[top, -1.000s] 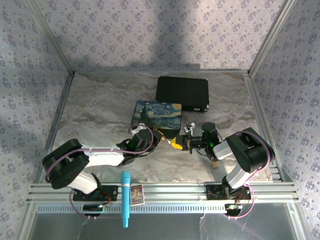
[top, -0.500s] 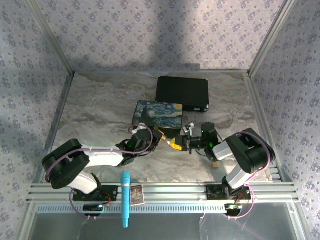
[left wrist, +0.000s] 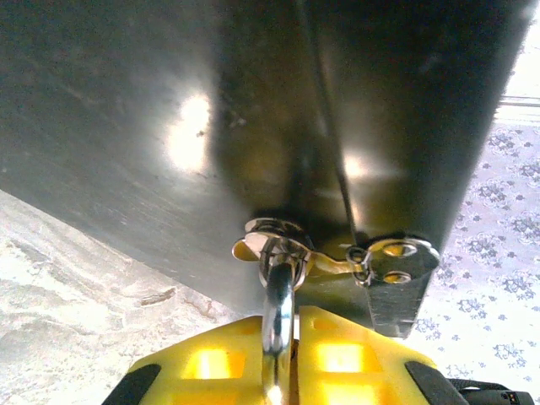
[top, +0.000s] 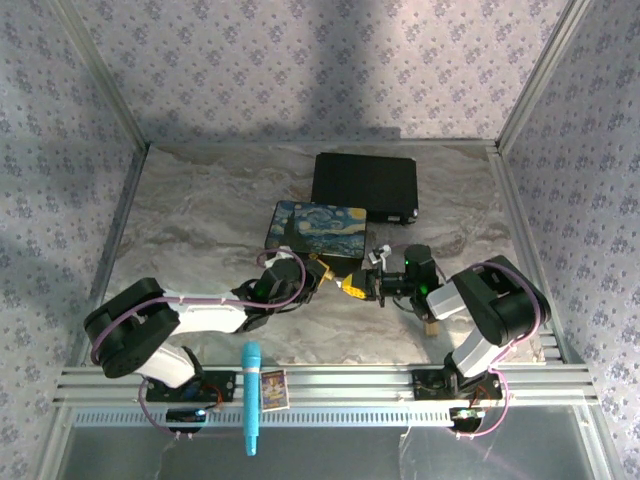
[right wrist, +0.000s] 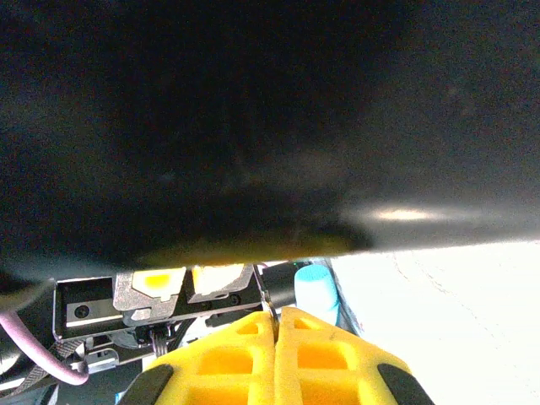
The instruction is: Unlock the padlock with the key
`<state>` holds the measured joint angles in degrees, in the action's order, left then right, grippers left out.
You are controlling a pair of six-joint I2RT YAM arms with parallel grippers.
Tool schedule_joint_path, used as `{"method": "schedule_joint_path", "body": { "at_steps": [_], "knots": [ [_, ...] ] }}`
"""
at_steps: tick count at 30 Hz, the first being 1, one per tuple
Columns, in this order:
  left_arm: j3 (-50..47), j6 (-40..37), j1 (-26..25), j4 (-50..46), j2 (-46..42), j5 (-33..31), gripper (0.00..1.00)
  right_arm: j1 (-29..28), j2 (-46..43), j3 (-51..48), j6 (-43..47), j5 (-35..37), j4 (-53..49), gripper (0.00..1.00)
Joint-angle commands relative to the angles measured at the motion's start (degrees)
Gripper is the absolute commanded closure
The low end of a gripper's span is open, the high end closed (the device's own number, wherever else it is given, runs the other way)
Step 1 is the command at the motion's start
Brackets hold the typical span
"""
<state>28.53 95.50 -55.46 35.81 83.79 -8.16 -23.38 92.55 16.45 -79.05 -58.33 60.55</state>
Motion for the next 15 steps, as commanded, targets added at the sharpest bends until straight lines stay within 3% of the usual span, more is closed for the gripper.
{"method": "schedule_joint_path", "body": {
  "at_steps": [1,15],
  "knots": [
    [0.3,-0.2,0.4,3.3,-0.4,-0.4,1.0,0.4,-1.7,-0.4,1.7,-0.6,-1.3,1.0],
    [1.1,-0.7,0.2,2.7,0.4,-0.5,1.0,0.2,-3.5,-1.4,3.0,-0.8,-3.5,1.0]
  ]
}}
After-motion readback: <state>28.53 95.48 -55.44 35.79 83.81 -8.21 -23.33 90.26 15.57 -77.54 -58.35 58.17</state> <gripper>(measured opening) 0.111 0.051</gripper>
